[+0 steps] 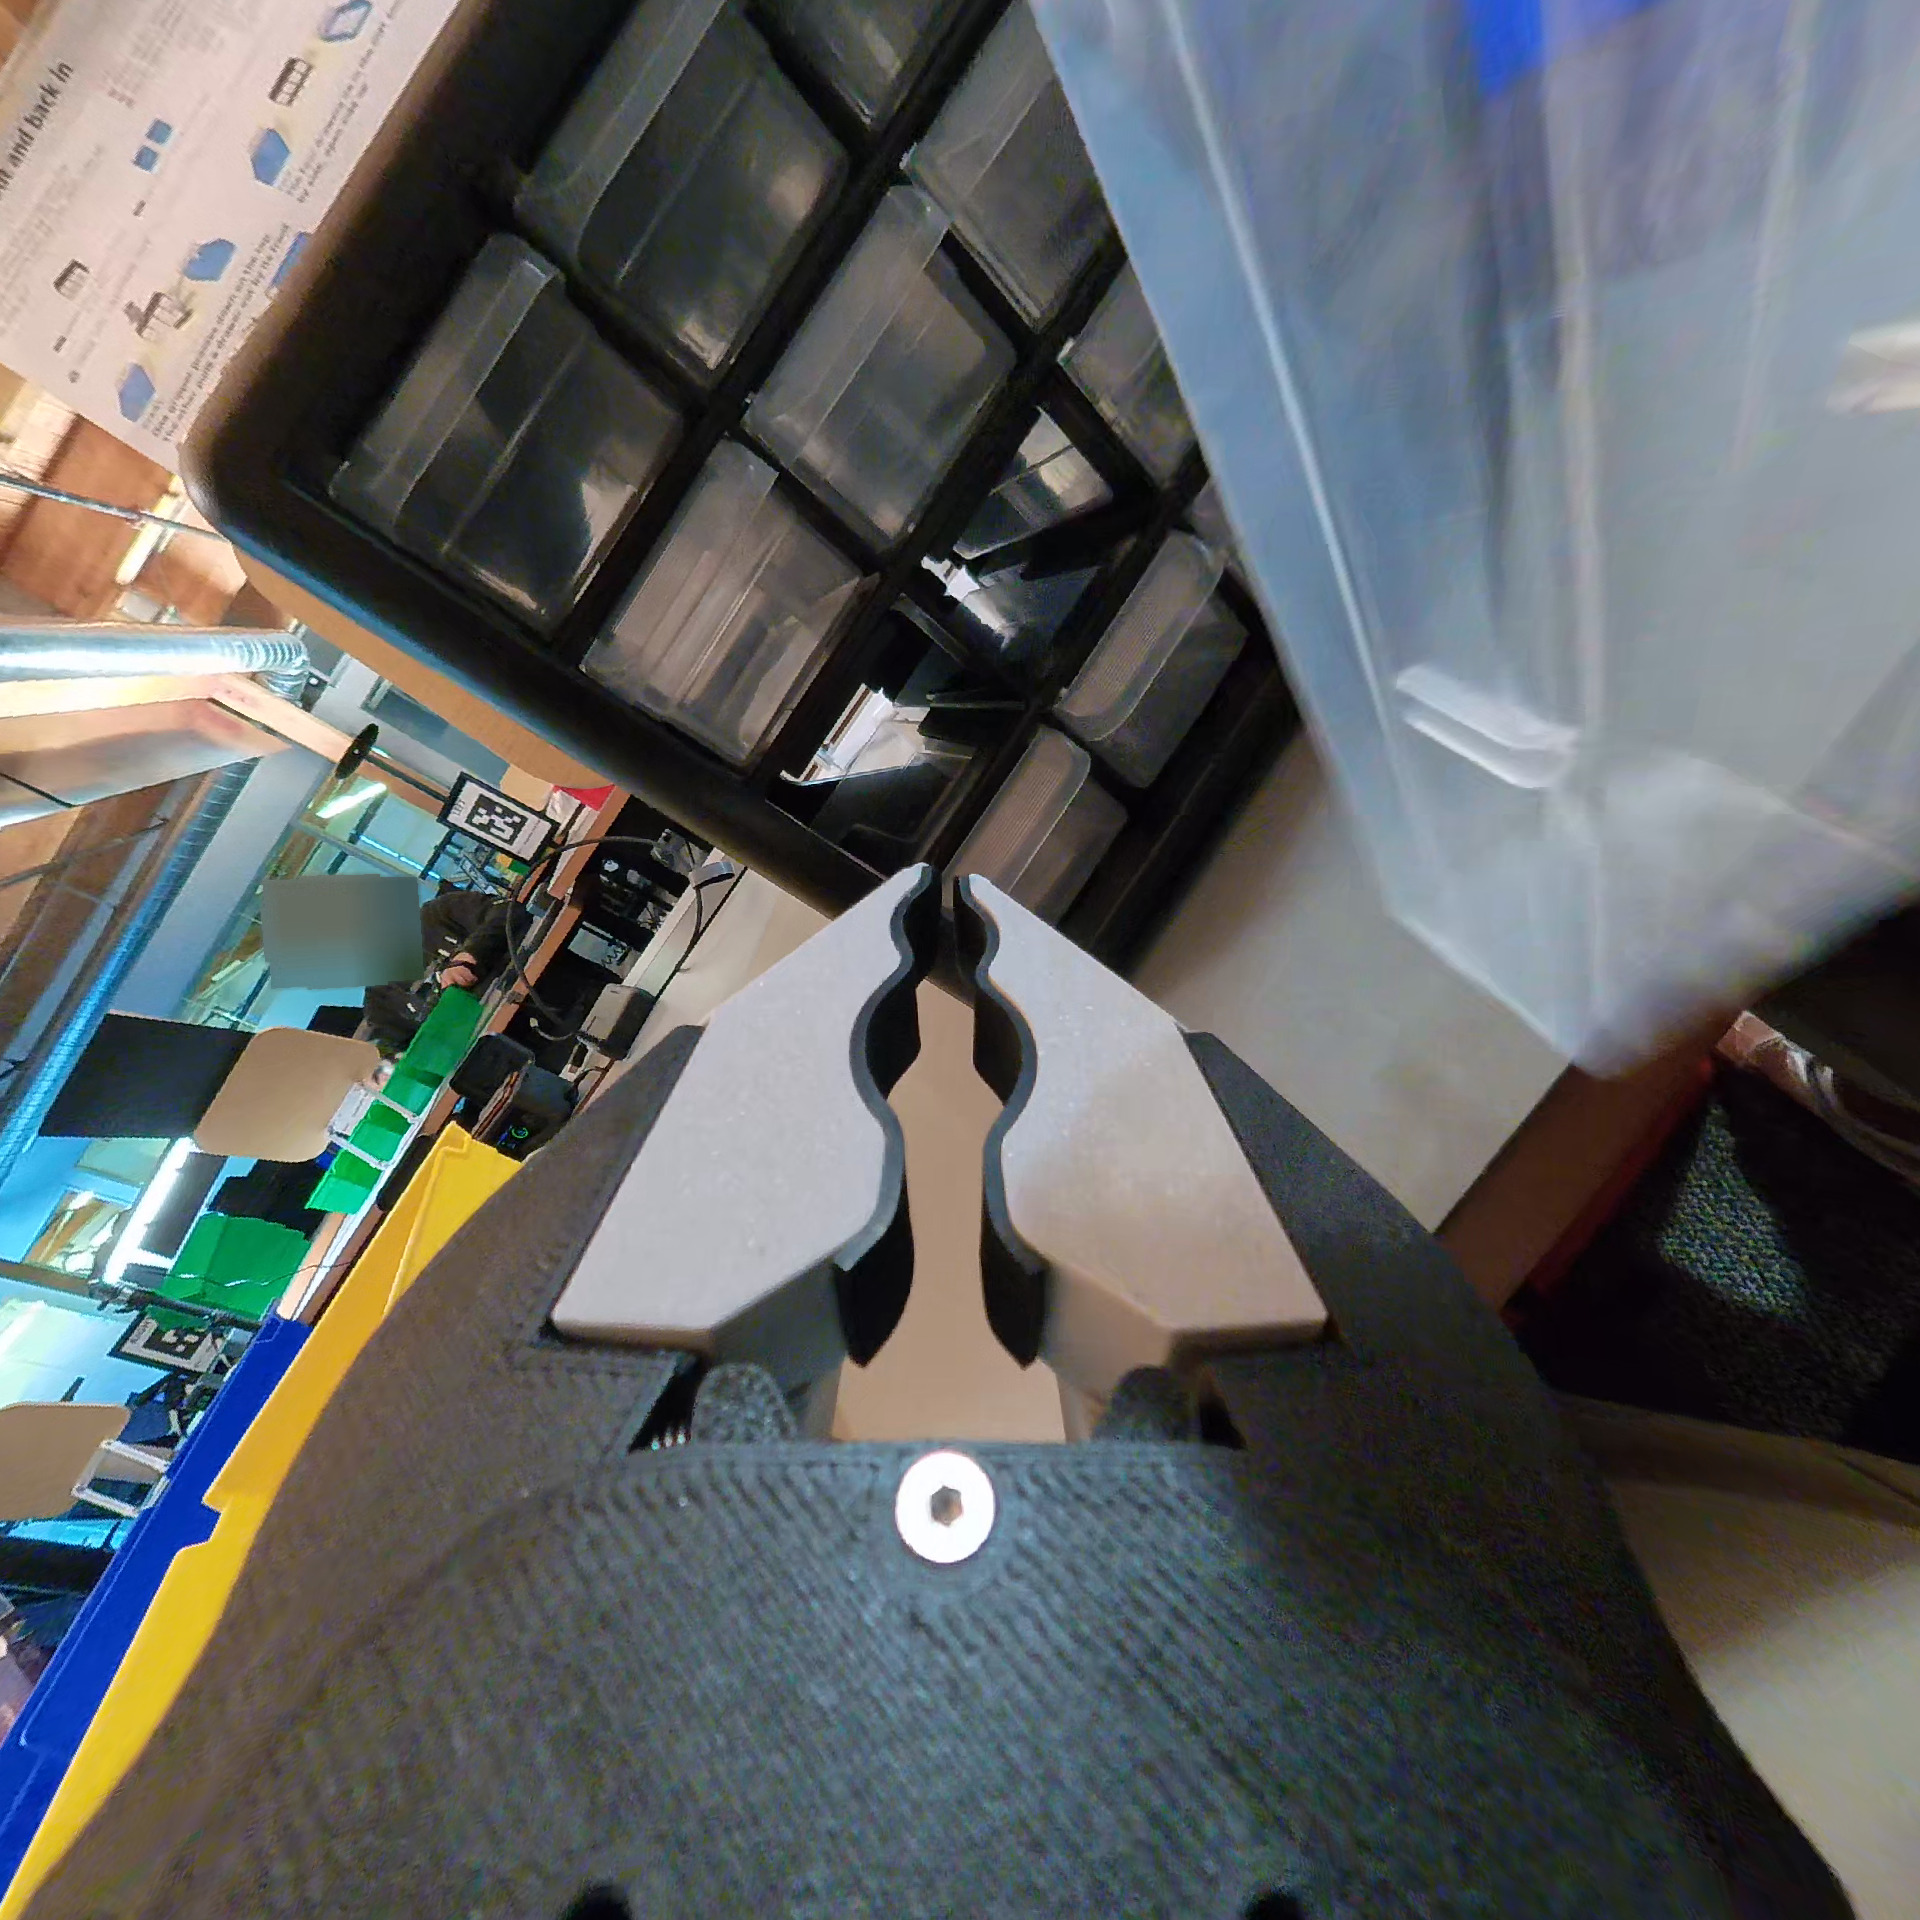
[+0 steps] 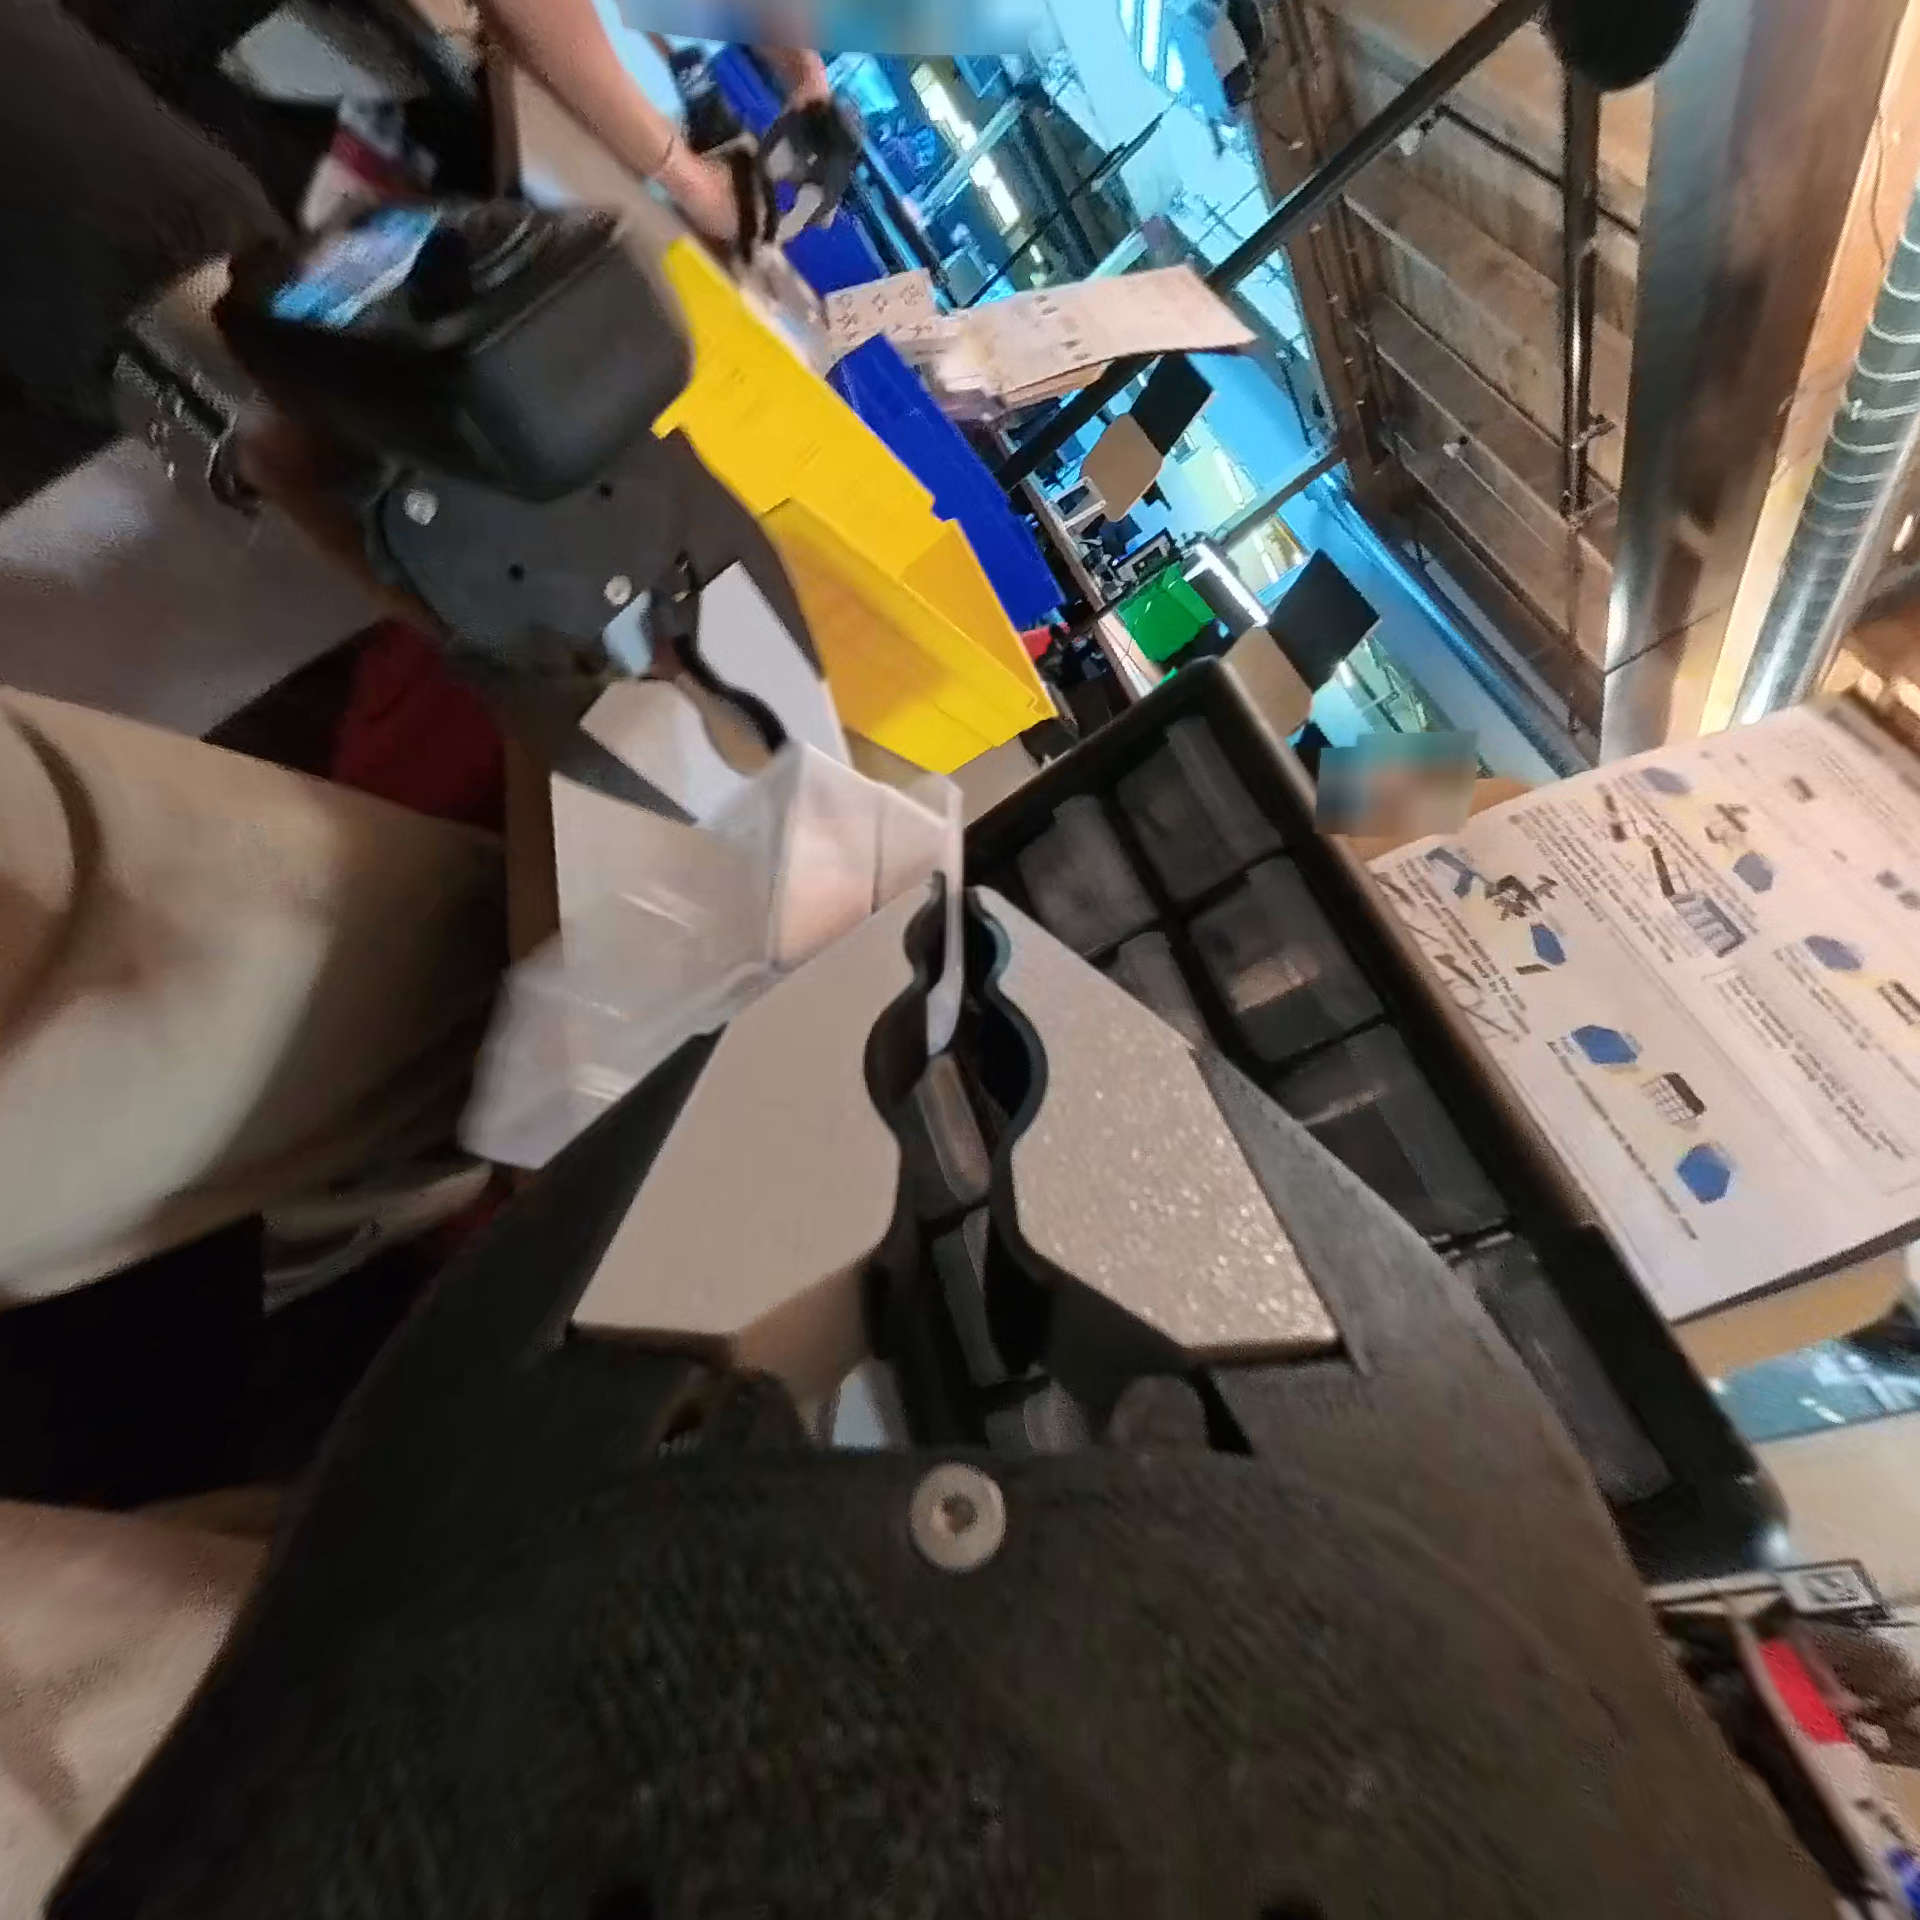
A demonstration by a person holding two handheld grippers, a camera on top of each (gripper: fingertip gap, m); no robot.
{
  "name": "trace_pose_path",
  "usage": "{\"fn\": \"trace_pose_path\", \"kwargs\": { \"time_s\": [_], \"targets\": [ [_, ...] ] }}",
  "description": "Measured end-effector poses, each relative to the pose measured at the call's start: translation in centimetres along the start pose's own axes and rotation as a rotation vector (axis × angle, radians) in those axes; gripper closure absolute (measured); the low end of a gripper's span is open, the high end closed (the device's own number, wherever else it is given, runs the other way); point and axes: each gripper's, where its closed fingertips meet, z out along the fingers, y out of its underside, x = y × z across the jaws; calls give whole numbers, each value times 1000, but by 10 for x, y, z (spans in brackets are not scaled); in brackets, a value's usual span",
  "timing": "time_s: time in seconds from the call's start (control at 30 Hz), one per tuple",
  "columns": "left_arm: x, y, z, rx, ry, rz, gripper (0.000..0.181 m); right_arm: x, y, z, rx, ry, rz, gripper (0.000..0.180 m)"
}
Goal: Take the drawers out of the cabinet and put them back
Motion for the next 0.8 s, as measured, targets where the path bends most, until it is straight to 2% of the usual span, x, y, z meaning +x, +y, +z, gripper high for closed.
{"fn": "trace_pose_path", "kwargs": {
  "time_s": [0.13, 0.27, 0.37, 0.43, 0.57, 0.7, 0.8],
  "targets": [
    [1, 1, 0, -2, 7, -6, 181, 21, 5, -2, -39, 6, 177, 179],
    [1, 2, 1, -9, 8, -9, 181, 26, 34, -1, -133, 35, 162, 178],
    [0, 1, 0, -7, 6, -11, 180, 38, 37, -8, -149, 39, 139, 179],
    [1, 1, 0, -6, 9, -14, 180, 64, 33, -21, -158, 82, 134, 178],
    [5, 1, 1, -7, 24, -15, 180, 141, 32, -74, -203, 231, 169, 178],
    [5, -2, 0, 0, 21, -14, 180, 203, 64, -144, -362, 413, 155, 179],
    [6, -5, 0, 4, 27, -41, 179, 241, 90, -193, -515, 618, 34, 179]
  ]
}}
